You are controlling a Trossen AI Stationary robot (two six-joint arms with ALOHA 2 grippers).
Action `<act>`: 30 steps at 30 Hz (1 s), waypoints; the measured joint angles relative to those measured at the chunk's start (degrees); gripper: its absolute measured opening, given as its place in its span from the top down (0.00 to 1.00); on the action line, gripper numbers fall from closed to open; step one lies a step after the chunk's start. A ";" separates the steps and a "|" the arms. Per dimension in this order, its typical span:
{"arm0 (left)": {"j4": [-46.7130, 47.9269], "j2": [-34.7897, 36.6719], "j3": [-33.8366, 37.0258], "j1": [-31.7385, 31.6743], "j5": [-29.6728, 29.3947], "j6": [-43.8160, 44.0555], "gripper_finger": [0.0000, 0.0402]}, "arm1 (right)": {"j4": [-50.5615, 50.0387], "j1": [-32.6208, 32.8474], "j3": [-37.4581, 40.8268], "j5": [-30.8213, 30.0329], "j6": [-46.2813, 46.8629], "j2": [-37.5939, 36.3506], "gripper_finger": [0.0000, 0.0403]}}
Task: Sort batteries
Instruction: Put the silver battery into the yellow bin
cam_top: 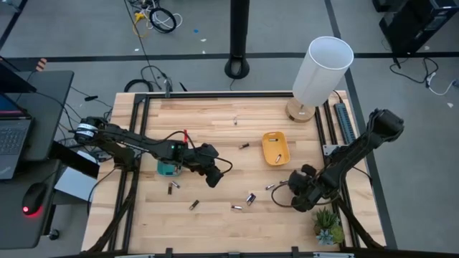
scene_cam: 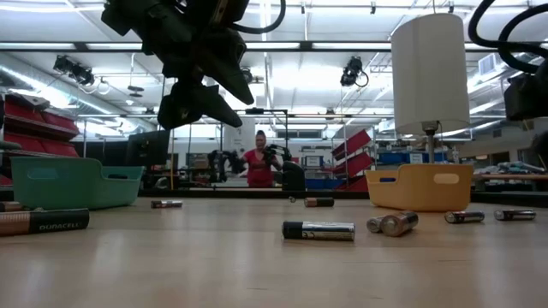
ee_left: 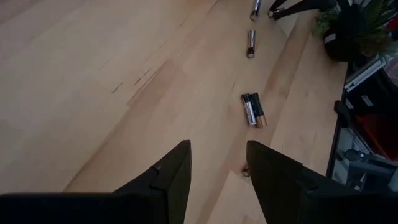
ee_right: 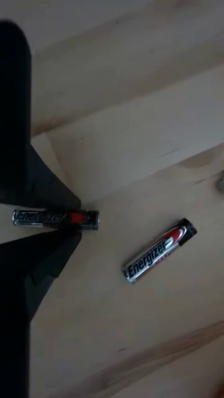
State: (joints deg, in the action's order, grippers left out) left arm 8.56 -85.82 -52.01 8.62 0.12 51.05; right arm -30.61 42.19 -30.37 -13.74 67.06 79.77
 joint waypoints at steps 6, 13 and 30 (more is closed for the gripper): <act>-0.02 0.00 0.00 0.00 0.54 0.20 0.58 | -0.14 0.00 -0.40 0.10 -5.36 1.34 0.95; -0.14 0.00 0.00 0.00 0.57 0.22 0.58 | -2.59 -2.67 -1.98 0.50 -12.92 -3.00 0.95; -1.67 0.00 0.02 0.00 -0.48 0.46 0.58 | -7.28 -13.75 -9.37 -8.97 -25.59 -8.46 0.95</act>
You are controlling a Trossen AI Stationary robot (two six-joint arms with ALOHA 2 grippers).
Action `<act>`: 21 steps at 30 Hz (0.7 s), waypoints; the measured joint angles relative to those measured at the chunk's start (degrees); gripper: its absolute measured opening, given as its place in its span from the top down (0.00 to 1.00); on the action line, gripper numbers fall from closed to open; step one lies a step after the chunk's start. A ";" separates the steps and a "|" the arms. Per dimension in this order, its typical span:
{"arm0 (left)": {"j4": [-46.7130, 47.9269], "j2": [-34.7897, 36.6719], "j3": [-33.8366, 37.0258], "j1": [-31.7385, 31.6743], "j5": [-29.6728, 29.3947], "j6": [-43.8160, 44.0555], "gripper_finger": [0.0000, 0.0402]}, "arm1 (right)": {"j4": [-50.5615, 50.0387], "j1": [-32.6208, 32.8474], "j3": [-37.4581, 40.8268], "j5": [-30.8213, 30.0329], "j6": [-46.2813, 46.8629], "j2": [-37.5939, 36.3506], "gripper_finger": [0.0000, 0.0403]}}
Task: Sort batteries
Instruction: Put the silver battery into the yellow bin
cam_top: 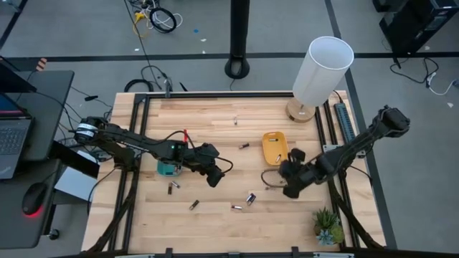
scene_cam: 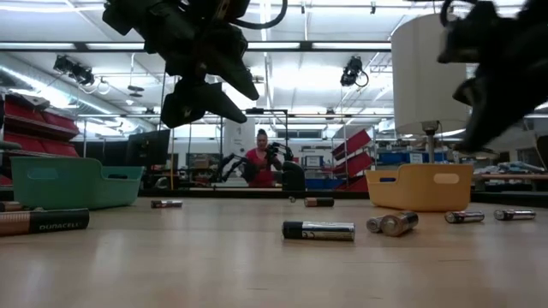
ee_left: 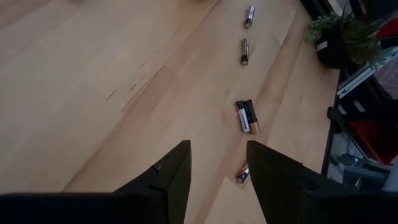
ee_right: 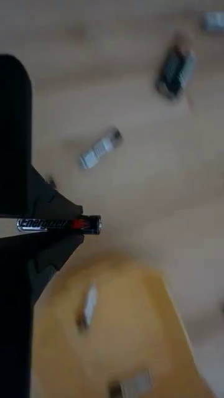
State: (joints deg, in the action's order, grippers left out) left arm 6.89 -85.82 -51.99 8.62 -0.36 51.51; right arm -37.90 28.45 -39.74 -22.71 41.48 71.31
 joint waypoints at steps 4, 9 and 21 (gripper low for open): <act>-0.29 0.00 0.02 0.00 -0.01 1.32 0.58 | -2.09 -5.75 -1.87 -3.50 -6.03 -1.03 0.93; -1.58 0.00 0.02 0.00 -0.02 4.21 0.58 | -0.60 -13.25 -2.30 -4.52 -13.96 -1.84 0.91; -2.82 0.00 0.02 1.67 0.63 6.19 0.58 | -0.25 -19.37 -2.49 5.72 -14.36 -3.01 0.72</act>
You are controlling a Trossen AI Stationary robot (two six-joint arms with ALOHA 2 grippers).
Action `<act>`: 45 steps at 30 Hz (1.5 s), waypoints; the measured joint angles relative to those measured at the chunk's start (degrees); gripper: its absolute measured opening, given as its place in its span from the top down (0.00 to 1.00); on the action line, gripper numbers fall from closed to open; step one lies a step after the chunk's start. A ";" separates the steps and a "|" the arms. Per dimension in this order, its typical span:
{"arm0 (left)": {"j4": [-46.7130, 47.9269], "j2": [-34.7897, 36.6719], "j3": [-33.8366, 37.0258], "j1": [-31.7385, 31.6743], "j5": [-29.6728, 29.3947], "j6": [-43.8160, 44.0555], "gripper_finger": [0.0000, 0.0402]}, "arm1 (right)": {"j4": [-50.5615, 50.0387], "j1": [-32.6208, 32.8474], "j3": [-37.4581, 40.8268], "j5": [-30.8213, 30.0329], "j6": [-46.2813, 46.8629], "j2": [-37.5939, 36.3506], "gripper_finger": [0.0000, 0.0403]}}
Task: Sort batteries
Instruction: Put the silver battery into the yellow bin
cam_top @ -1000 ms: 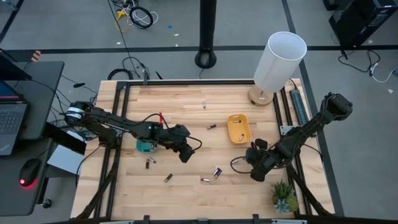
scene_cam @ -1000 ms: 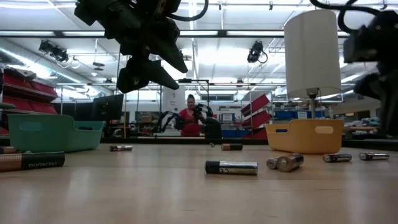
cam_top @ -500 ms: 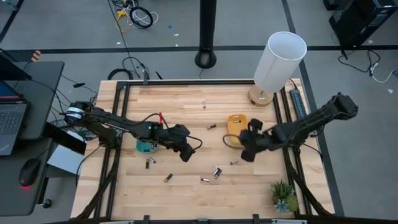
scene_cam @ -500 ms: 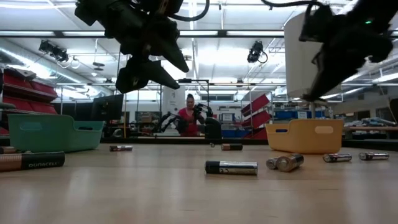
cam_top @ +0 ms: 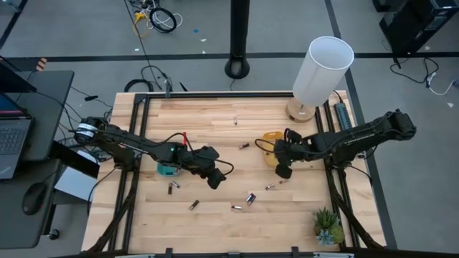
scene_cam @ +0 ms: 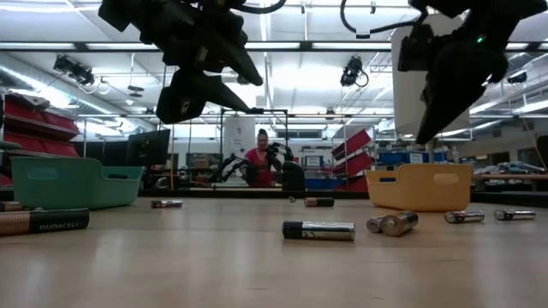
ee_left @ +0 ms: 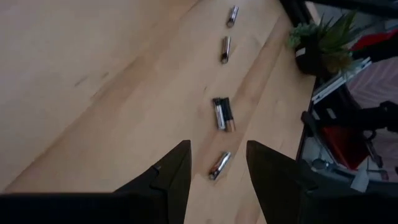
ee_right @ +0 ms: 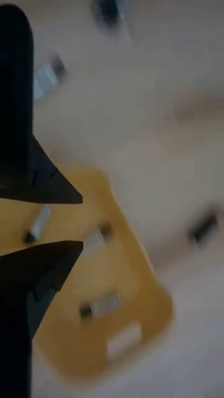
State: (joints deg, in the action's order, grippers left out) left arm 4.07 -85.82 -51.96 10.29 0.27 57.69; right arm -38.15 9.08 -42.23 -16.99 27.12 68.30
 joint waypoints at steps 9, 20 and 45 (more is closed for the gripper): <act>-0.04 0.00 0.00 0.70 0.44 -2.35 0.58 | 2.67 14.60 -0.19 10.52 0.17 0.15 0.73; -5.42 0.00 0.00 0.58 -1.57 -7.86 0.58 | 13.06 20.73 8.62 6.34 3.34 2.75 0.74; -5.92 0.00 0.00 0.58 -2.14 -3.12 0.58 | 16.50 20.33 14.81 4.82 -2.11 2.81 0.61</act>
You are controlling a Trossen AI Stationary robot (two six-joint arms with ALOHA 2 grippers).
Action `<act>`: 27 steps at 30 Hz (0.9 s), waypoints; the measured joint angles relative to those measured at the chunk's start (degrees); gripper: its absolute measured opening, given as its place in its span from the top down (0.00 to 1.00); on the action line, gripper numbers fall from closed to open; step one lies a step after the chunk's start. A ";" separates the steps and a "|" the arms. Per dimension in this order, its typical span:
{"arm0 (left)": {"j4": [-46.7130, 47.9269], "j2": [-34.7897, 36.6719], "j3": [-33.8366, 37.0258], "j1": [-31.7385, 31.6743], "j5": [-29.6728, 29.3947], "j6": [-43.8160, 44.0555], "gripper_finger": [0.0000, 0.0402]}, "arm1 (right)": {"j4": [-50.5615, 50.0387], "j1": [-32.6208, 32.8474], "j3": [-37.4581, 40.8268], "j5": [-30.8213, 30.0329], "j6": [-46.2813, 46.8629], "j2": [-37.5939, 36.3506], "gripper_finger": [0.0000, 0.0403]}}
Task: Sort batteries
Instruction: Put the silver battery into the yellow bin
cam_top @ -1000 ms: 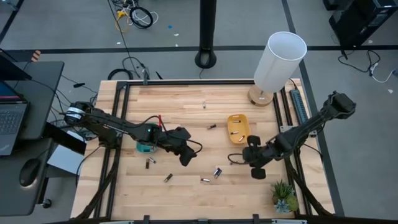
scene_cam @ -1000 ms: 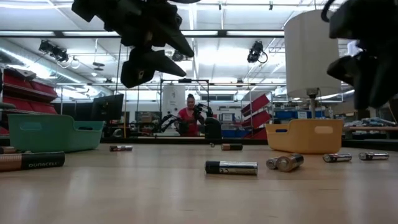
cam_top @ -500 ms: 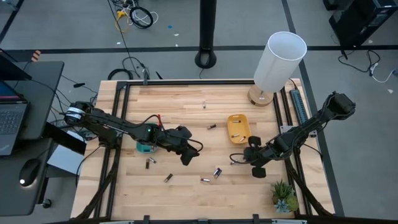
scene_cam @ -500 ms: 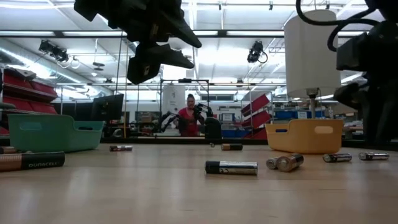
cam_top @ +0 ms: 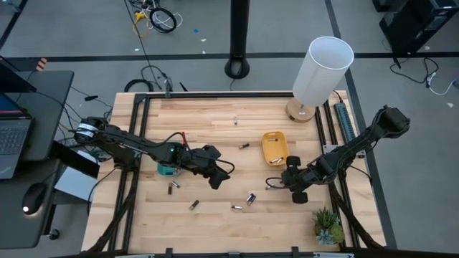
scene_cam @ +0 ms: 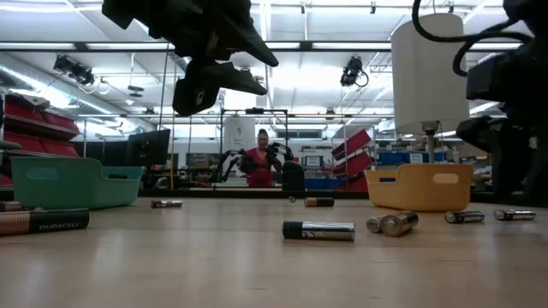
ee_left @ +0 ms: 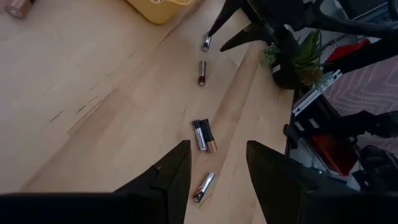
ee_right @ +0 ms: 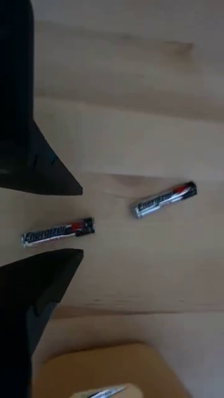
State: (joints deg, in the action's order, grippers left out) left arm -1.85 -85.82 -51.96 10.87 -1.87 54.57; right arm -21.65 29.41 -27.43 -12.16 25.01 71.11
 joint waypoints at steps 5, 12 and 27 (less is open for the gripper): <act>0.02 0.00 0.00 0.00 0.00 0.65 0.58 | 7.55 -0.02 5.46 0.40 2.57 0.04 0.62; 0.04 0.00 0.00 0.00 -0.02 3.60 0.58 | 16.11 0.24 10.90 -1.14 4.61 -0.35 0.72; -0.56 0.00 0.00 -0.23 0.00 5.69 0.58 | 18.06 -1.46 7.48 -0.37 -0.01 0.12 0.95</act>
State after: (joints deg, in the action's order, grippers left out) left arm -2.41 -85.82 -51.96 10.64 -1.87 60.26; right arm -3.60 27.95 -19.95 -12.53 24.99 71.23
